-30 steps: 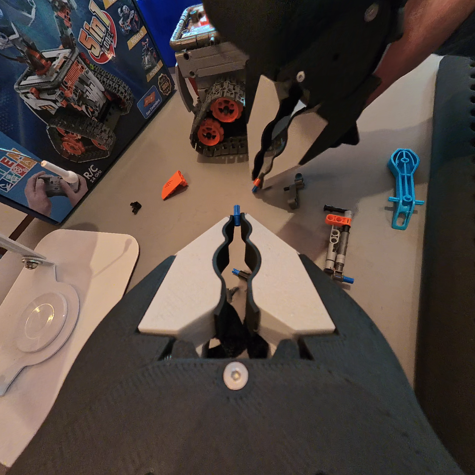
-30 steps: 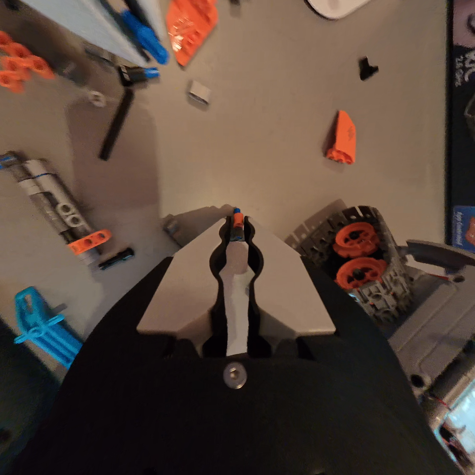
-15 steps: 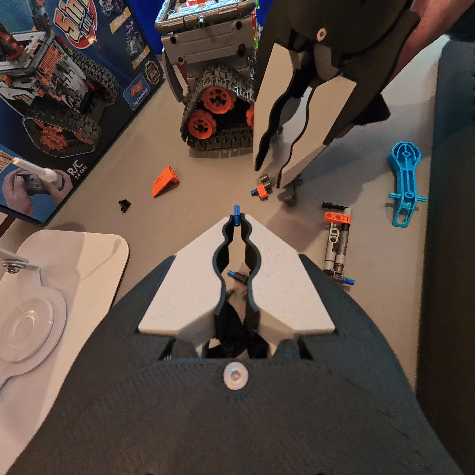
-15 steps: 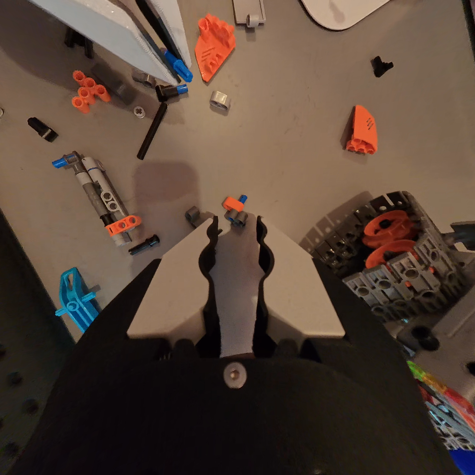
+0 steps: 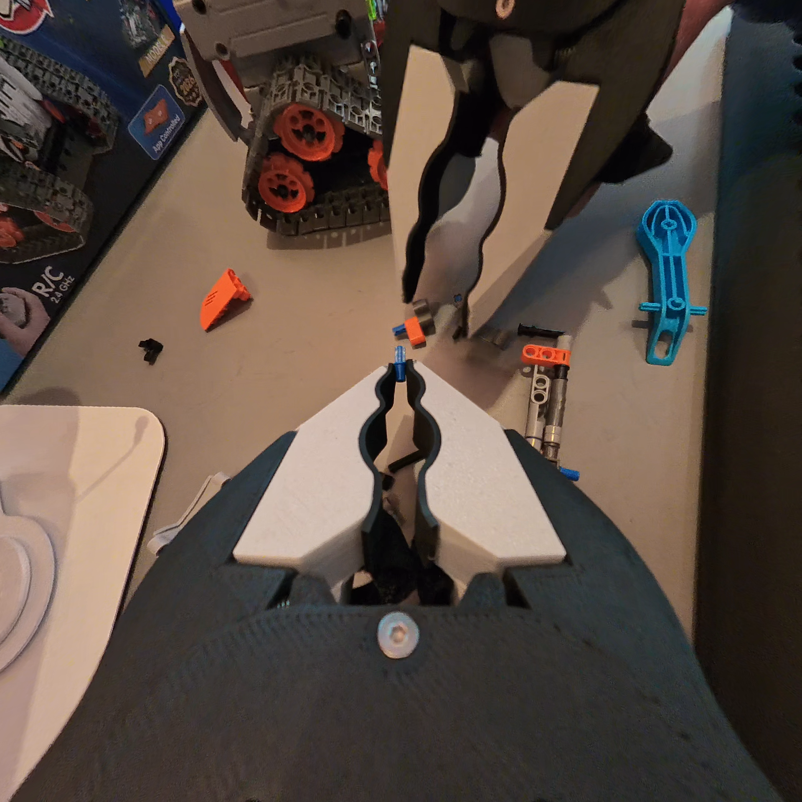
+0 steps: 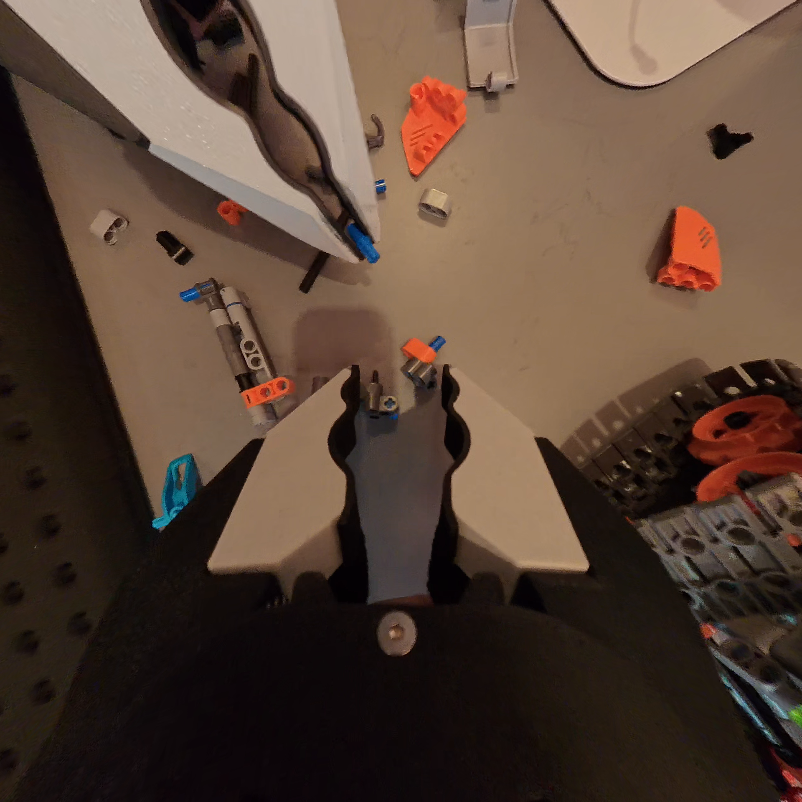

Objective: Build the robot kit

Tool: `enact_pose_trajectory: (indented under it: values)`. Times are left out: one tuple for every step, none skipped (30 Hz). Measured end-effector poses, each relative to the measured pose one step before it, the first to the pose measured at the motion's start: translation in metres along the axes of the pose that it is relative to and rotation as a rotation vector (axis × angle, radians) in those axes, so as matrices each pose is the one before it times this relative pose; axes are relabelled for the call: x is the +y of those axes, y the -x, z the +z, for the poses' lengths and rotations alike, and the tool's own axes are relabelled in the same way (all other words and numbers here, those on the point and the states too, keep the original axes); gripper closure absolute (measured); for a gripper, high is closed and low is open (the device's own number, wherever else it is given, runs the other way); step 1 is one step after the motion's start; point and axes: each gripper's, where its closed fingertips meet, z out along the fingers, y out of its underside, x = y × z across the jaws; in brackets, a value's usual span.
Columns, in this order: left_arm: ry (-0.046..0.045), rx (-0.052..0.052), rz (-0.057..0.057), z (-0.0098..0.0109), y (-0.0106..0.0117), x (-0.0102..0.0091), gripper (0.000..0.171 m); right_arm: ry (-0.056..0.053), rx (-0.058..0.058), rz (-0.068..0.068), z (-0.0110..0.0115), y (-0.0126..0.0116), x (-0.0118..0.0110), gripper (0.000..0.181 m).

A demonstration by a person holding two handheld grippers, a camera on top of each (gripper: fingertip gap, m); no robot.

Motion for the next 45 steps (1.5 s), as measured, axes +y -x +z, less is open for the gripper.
enact_pose_trajectory:
  values:
    - [0.00198,0.0011,0.0009,0.00061,-0.00034,0.00013,0.169,-0.0038,0.0012,-0.0022,-0.00199,-0.00247,0.00062,0.148]
    - [-0.00065,0.0012,-0.0007,0.00032,-0.00011,-0.00029,0.169,0.0044,-0.0053,-0.0125,-0.00151,-0.00080,0.00153,0.150]
    - [-0.00059,0.0006,-0.0013,0.00004,0.00003,-0.00017,0.169,0.0046,0.0025,-0.0157,-0.00102,-0.00135,0.00123,0.152]
    - [0.00076,-0.0001,-0.0010,0.00028,0.00026,0.00004,0.169,0.0057,0.0049,-0.0162,-0.00005,-0.00169,0.00096,0.153]
    - [0.00138,-0.0009,-0.0009,0.00036,0.00033,0.00028,0.169,0.0092,-0.0015,-0.0156,0.00083,-0.00077,0.00161,0.154]
    - [0.00183,0.0003,-0.0010,0.00046,0.00011,0.00036,0.169,0.0048,0.0020,-0.0078,0.00103,-0.00160,0.00067,0.154]
    - [0.00173,0.0005,-0.0005,0.00055,-0.00012,0.00022,0.169,-0.0065,0.0049,-0.0001,0.00078,-0.00221,-0.00129,0.154]
    - [0.00187,0.0005,0.0003,0.00063,-0.00019,0.00039,0.169,-0.0093,-0.0084,0.0011,0.00126,0.00049,-0.00195,0.156]
    - [0.00105,0.0010,0.0007,0.00054,-0.00030,-0.00001,0.169,-0.0001,-0.0095,0.0018,0.00198,0.00150,-0.00103,0.157]
    - [0.00104,0.0010,0.0000,0.00047,-0.00032,0.00005,0.169,0.0139,0.0021,0.0058,0.00254,0.00037,0.00082,0.157]
    - [0.00142,0.0006,-0.0001,0.00055,-0.00021,0.00003,0.169,0.0232,0.0024,0.0112,0.00310,0.00101,0.00201,0.165]
    - [0.00218,0.0011,0.0006,0.00066,-0.00038,0.00023,0.169,0.0123,-0.0079,0.0186,0.00271,0.00294,0.00011,0.170]
    - [0.00230,0.0008,0.0014,0.00052,-0.00024,0.00023,0.169,-0.0073,-0.0197,0.0200,0.00163,0.00479,-0.00320,0.171]
    - [0.00189,0.0000,0.0010,0.00031,-0.00019,0.00023,0.169,-0.0184,-0.0318,0.0147,0.00020,0.00639,-0.00471,0.167]
    - [0.00180,0.0003,-0.0004,0.00023,0.00014,0.00040,0.169,-0.0265,-0.0265,0.0128,-0.00118,0.00506,-0.00582,0.158]
    - [0.00188,0.0002,-0.0010,0.00021,0.00011,0.00055,0.169,-0.0233,-0.0129,0.0049,-0.00221,0.00219,-0.00490,0.155]
    - [0.00209,0.0006,-0.0009,-0.00005,0.00026,0.00070,0.169,-0.0076,0.0018,-0.0084,-0.00256,-0.00071,-0.00165,0.159]
    - [0.00077,-0.0007,-0.0014,-0.00019,0.00058,0.00049,0.169,-0.0012,0.0147,-0.0148,-0.00269,-0.00329,0.00003,0.160]
    - [-0.00099,-0.0012,-0.0024,-0.00043,0.00080,0.00007,0.169,-0.0033,0.0089,-0.0081,-0.00206,-0.00286,0.00019,0.156]
    - [-0.00116,0.0002,-0.0022,-0.00044,0.00052,-0.00009,0.169,0.0021,-0.0025,-0.0064,-0.00099,-0.00116,0.00093,0.153]
    - [-0.00115,0.0000,-0.0018,-0.00047,0.00047,-0.00009,0.169,0.0096,0.0008,-0.0224,0.00015,-0.00031,0.00203,0.153]
    - [-0.00060,-0.0001,-0.0010,-0.00020,0.00034,-0.00005,0.169,0.0158,0.0130,-0.0286,0.00112,-0.00138,0.00237,0.153]
    - [0.00175,0.0014,-0.0003,0.00000,-0.00005,0.00031,0.169,0.0226,0.0180,-0.0221,0.00206,-0.00241,0.00287,0.153]
    - [0.00472,0.0025,0.0002,0.00019,-0.00029,0.00090,0.169,0.0209,0.0177,-0.0231,0.00210,-0.00258,0.00240,0.153]
    - [0.00321,-0.0009,0.0004,0.00013,0.00016,0.00068,0.169,0.0114,0.0149,-0.0229,0.00109,-0.00228,0.00131,0.154]
    - [0.00144,-0.0018,0.0003,-0.00011,0.00029,0.00048,0.169,-0.0035,0.0084,-0.0114,0.00040,-0.00161,-0.00115,0.154]
    - [0.00099,0.0006,-0.0012,-0.00001,0.00003,0.00027,0.169,-0.0111,-0.0045,0.0003,0.00066,-0.00016,-0.00236,0.156]
    - [0.00032,0.0016,-0.0018,0.00003,0.00005,0.00009,0.169,0.0014,-0.0147,-0.0005,0.00173,0.00133,-0.00027,0.158]
    - [0.00064,0.0000,-0.0004,0.00028,0.00008,0.00010,0.169,0.0114,-0.0080,-0.0095,0.00197,0.00053,0.00161,0.160]
    - [0.00128,0.0010,0.0004,0.00031,-0.00024,0.00020,0.169,0.0060,-0.0004,-0.0116,0.00167,-0.00021,0.00089,0.161]
    - [0.00165,0.0027,0.0001,0.00056,-0.00058,0.00027,0.169,-0.0030,-0.0060,-0.0044,0.00127,0.00071,-0.00042,0.167]
    - [0.00225,0.0023,0.0007,0.00055,-0.00060,0.00044,0.169,-0.0105,-0.0082,0.0045,0.00082,0.00105,-0.00139,0.171]
    - [0.00295,0.0029,0.0010,0.00051,-0.00088,0.00047,0.169,-0.0150,-0.0057,0.0129,0.00051,0.00073,-0.00234,0.173]
    - [0.00225,0.0018,0.0014,0.00043,-0.00064,0.00037,0.169,-0.0181,-0.0087,0.0157,0.00031,0.00158,-0.00276,0.173]
    - [0.00211,0.0016,0.0013,0.00027,-0.00047,0.00026,0.169,-0.0198,-0.0068,0.0159,0.00023,0.00170,-0.00295,0.174]
    - [0.00115,0.0011,0.0005,0.00023,-0.00032,0.00011,0.169,-0.0127,-0.0001,0.0174,0.00061,0.00100,-0.00192,0.174]
    - [0.00067,0.0005,-0.0005,0.00012,-0.00005,0.00010,0.169,-0.0024,0.0002,0.0116,0.00086,0.00148,-0.00024,0.175]
    - [0.00310,0.0019,-0.0016,0.00044,-0.00014,0.00058,0.169,-0.0002,0.0045,0.0038,0.00116,0.00135,0.00000,0.176]
    - [0.00483,0.0021,-0.0008,0.00062,-0.00031,0.00105,0.169,-0.0017,0.0103,0.0048,0.00105,0.00008,-0.00027,0.176]
    - [0.00490,-0.0003,0.0005,0.00058,0.00003,0.00106,0.169,-0.0018,-0.0002,0.0091,0.00091,0.00118,-0.00012,0.173]
    - [0.00397,0.0000,0.0008,0.00046,-0.00016,0.00079,0.169,-0.0033,-0.0156,0.0050,0.00050,0.00303,-0.00018,0.169]
    - [0.00416,-0.0006,0.0010,0.00007,0.00016,0.00066,0.169,-0.0048,-0.0113,0.0001,-0.00025,0.00182,-0.00025,0.165]
    - [0.00257,-0.0055,0.0025,-0.00045,0.00103,0.00035,0.169,-0.0058,-0.0037,0.0016,-0.00096,0.00000,-0.00027,0.163]
    - [-0.00109,-0.0048,-0.0001,-0.00111,0.00113,-0.00033,0.169,-0.0032,-0.0078,0.0034,-0.00093,-0.00013,0.00023,0.160]
    - [-0.00491,-0.0009,-0.0038,-0.00133,0.00090,-0.00097,0.169,0.0004,-0.0053,0.0015,-0.00080,-0.00073,0.00103,0.158]
